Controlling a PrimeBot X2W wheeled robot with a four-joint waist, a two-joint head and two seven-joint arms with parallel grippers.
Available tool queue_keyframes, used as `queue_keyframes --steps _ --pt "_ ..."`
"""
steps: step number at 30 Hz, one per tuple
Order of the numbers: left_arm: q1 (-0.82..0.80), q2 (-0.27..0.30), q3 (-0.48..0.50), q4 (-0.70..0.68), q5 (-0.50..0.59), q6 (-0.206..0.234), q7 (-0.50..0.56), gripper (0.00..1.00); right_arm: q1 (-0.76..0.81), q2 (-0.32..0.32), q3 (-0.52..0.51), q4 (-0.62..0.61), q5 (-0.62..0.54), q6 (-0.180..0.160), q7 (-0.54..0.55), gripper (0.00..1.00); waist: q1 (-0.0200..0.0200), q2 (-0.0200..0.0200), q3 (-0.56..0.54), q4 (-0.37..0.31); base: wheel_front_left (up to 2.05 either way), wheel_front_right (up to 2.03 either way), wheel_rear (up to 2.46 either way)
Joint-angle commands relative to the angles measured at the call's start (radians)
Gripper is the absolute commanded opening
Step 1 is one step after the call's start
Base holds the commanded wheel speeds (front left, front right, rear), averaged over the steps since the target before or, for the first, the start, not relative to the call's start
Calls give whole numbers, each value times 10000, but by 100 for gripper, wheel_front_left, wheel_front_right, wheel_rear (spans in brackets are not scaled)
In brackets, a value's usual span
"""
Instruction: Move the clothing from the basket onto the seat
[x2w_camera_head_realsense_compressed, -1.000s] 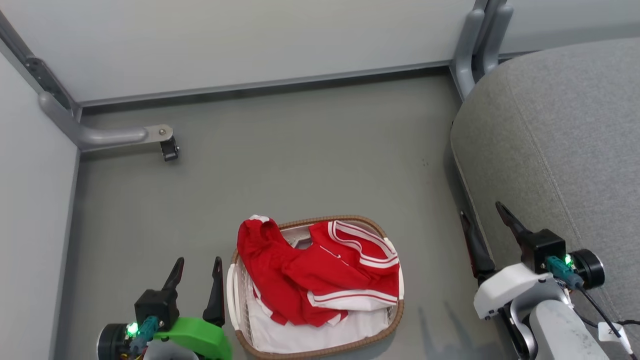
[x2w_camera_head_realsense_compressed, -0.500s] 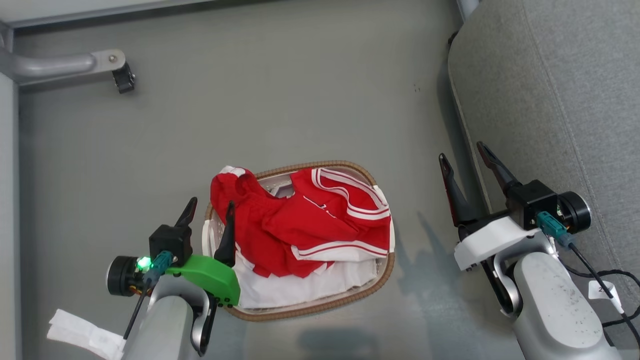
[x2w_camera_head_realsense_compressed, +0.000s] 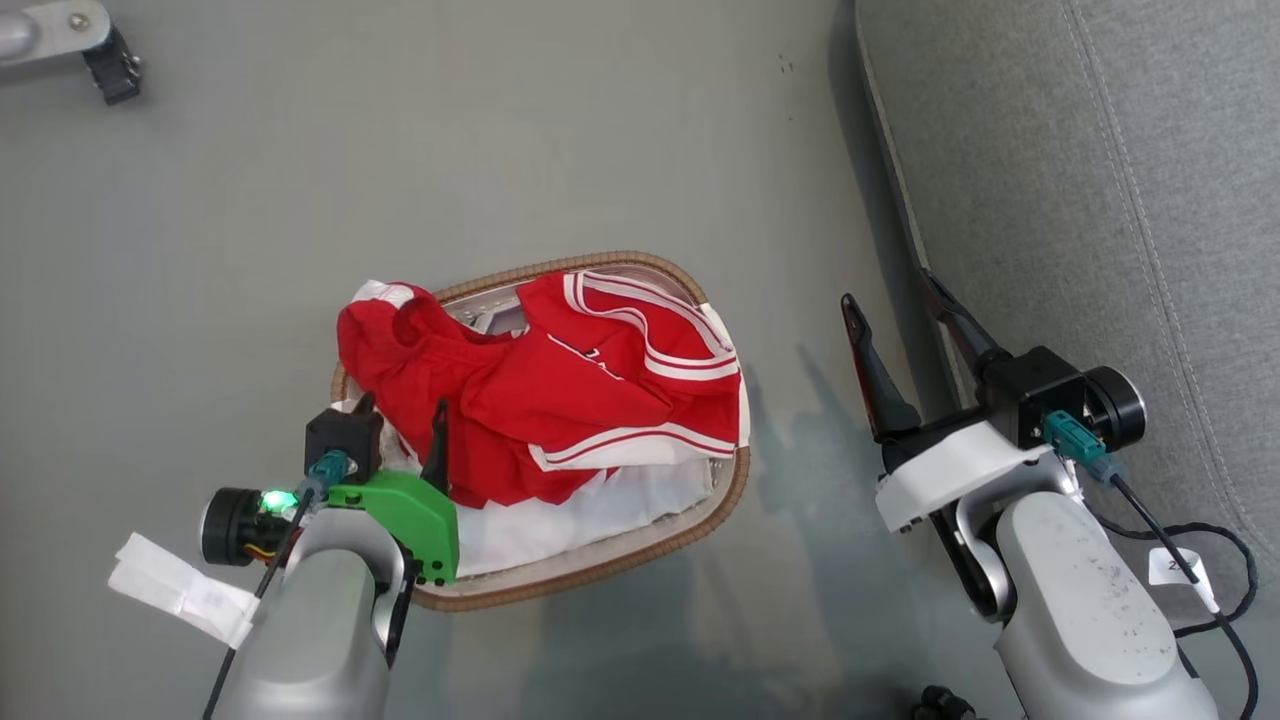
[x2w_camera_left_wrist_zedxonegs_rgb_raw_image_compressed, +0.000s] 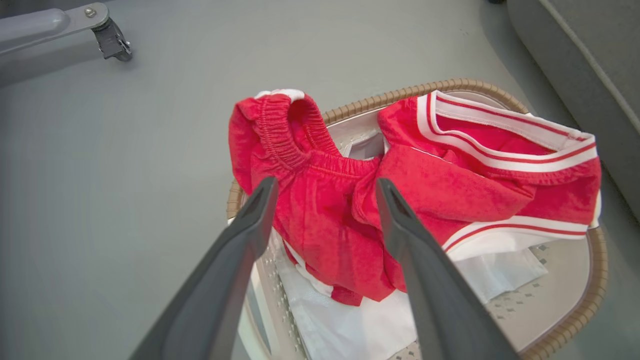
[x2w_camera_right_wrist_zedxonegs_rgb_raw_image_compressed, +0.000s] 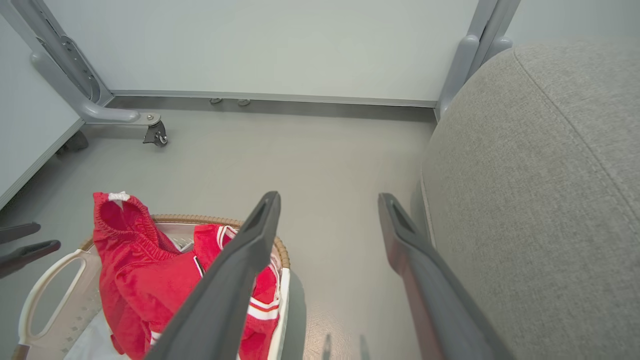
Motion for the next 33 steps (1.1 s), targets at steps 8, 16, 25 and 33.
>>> queue_keyframes --steps 8,16,25,33 --pt "-1367 398 174 913 277 805 4 100 -275 59 81 -44 79 -6 -47 100 0 0 983 -507 0 0 0" --pt "-2367 802 212 1410 436 1187 4 100 -587 86 291 -96 153 -6 -47 100 0 0 1666 -622 0 0 0" --pt "-3203 1020 7 2004 462 831 6 100 -825 87 433 -165 351 -6 -47 100 0 0 2171 -664 0 0 0" --pt "-3270 1071 -47 1946 309 686 4 70 -881 89 553 -118 463 -6 -47 100 0 0 2247 -656 0 0 0"
